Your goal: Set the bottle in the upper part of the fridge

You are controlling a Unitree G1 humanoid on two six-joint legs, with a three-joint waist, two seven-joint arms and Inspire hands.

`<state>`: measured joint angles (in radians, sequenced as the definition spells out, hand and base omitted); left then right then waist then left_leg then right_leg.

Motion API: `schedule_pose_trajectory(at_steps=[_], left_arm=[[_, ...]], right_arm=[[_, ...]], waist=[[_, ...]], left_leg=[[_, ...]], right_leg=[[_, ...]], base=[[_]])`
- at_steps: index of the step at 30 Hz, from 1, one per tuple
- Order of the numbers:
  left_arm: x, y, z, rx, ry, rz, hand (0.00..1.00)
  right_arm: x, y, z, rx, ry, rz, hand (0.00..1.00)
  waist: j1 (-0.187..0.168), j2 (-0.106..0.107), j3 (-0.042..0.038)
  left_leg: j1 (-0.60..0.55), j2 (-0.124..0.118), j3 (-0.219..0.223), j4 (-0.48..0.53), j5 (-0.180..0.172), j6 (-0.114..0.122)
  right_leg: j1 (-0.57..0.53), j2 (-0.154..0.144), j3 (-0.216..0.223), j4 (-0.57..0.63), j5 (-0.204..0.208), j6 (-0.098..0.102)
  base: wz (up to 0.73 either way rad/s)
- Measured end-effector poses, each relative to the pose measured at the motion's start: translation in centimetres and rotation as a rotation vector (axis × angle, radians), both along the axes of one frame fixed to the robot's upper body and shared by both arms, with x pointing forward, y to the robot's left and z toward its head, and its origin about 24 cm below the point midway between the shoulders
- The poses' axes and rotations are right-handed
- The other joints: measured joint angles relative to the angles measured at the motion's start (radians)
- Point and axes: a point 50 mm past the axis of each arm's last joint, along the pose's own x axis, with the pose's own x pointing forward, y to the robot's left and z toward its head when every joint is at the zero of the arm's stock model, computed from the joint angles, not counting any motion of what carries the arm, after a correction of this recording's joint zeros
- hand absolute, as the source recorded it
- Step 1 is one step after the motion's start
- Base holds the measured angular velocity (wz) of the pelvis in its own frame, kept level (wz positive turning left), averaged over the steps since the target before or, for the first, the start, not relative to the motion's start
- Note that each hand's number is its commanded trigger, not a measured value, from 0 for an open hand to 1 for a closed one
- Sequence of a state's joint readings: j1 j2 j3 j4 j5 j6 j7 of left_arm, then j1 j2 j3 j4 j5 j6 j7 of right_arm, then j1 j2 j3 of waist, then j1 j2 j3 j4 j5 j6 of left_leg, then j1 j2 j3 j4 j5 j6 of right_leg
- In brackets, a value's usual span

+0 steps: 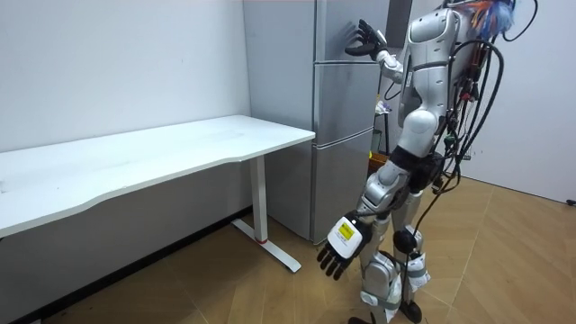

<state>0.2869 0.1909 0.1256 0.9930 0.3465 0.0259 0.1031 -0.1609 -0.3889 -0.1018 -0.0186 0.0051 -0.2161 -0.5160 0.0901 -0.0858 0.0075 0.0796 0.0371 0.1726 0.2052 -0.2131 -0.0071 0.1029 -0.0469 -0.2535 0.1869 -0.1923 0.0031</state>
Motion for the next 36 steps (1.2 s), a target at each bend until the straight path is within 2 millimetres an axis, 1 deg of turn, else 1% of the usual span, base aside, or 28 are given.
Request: schedule_pose_trajectory(at_steps=[3,9,11,15,19,23,25,26,28,31,33,36], left_arm=[[-0.1,-0.1,-0.1,-0.01,0.021,-0.015,0.0],[0.0,0.0,-0.1,-0.033,0.029,-0.025,0.0],[0.0,0.1,0.0,-0.033,0.029,-0.028,0.0],[-0.1,0.6,0.2,-0.024,0.028,-0.033,0.0],[0.0,0.7,0.5,-0.015,0.009,-0.038,0.0],[0.2,0.7,0.5,-0.015,-0.001,-0.04,0.0],[0.1,0.7,0.5,-0.013,-0.002,-0.041,0.0],[0.1,0.7,0.5,-0.012,-0.002,-0.041,0.0],[0.2,0.8,0.5,-0.009,-0.006,-0.041,0.0],[0.1,0.8,0.5,-0.008,-0.008,-0.04,0.0],[0.1,0.9,0.6,-0.006,-0.013,-0.032,0.0],[0.0,1.0,0.6,-0.002,-0.017,-0.026,0.0]], right_arm=[[0.1,-0.1,-0.2,0.002,0.005,-0.014,0.0],[0.2,-0.3,-0.5,0.003,0.019,-0.016,0.0],[0.2,-0.4,-0.6,0.002,0.023,-0.015,0.0],[0.2,-0.5,-0.7,0.01,0.03,-0.005,0.0],[0.2,-0.7,-0.5,0.033,0.025,0.005,0.0],[0.1,-1.0,-0.3,0.049,0.014,0.014,0.0],[0.1,-1.3,-0.1,0.035,0.015,0.01,0.0],[0.1,-1.5,0.0,0.029,0.016,0.007,0.0],[-0.1,-2.4,0.4,0.032,0.011,-0.027,0.0],[-0.3,-3.6,0.2,0.074,0.02,-0.069,0.0],[-0.3,-4.1,-0.1,0.087,0.035,-0.09,0.0],[-0.4,-4.4,0.0,0.103,0.039,-0.095,0.0]], waist=[[-0.001,0.001,-0.0005],[-0.001,0.001,-0.0036],[-0.001,0.0,-0.0051],[-0.001,0.0,-0.0053],[-0.008,0.001,-0.0073],[-0.016,0.007,-0.0136],[-0.033,0.008,-0.0151],[-0.034,0.009,-0.0152],[-0.038,0.009,-0.0153],[-0.04,0.008,-0.015],[-0.042,0.005,-0.0156],[-0.059,0.004,-0.016]], left_leg=[[-0.003,-0.003,-0.011,0.0,0.004,0.002],[-0.002,-0.004,-0.014,0.0,0.006,0.002],[-0.001,-0.004,-0.014,0.0,0.006,0.002],[0.001,-0.004,-0.014,0.001,0.006,0.002],[-0.004,-0.004,-0.017,0.009,0.005,0.003],[-0.007,-0.006,-0.021,0.013,0.004,0.004],[-0.006,-0.008,-0.027,0.012,0.005,0.005],[-0.006,-0.009,-0.028,0.013,0.005,0.005],[-0.006,-0.01,-0.036,0.012,0.005,0.005],[-0.004,-0.01,-0.035,0.008,0.005,0.005],[-0.003,-0.01,-0.034,0.003,0.006,0.005],[0.003,-0.011,-0.036,-0.001,0.006,0.004]], right_leg=[[0.0,-0.003,-0.009,0.001,0.001,0.0],[0.004,-0.004,-0.014,0.001,0.002,0.0],[0.005,-0.004,-0.014,0.0,0.002,0.0],[0.009,-0.003,-0.013,0.0,0.002,0.0],[0.008,-0.004,-0.017,-0.001,0.002,0.0],[0.011,-0.005,-0.019,-0.001,0.003,0.002],[0.016,-0.005,-0.022,-0.002,0.002,0.003],[0.017,-0.005,-0.023,-0.002,0.002,0.004],[0.02,-0.005,-0.022,-0.002,0.001,0.004],[0.021,-0.004,-0.021,-0.003,0.001,0.004],[0.021,-0.004,-0.021,-0.005,0.001,0.004],[0.025,-0.003,-0.022,-0.014,0.001,0.005]], base=[[0.09],[0.01],[0.0],[0.0],[0.03],[0.05],[0.09],[0.1],[0.05],[0.0],[0.0],[0.0]])
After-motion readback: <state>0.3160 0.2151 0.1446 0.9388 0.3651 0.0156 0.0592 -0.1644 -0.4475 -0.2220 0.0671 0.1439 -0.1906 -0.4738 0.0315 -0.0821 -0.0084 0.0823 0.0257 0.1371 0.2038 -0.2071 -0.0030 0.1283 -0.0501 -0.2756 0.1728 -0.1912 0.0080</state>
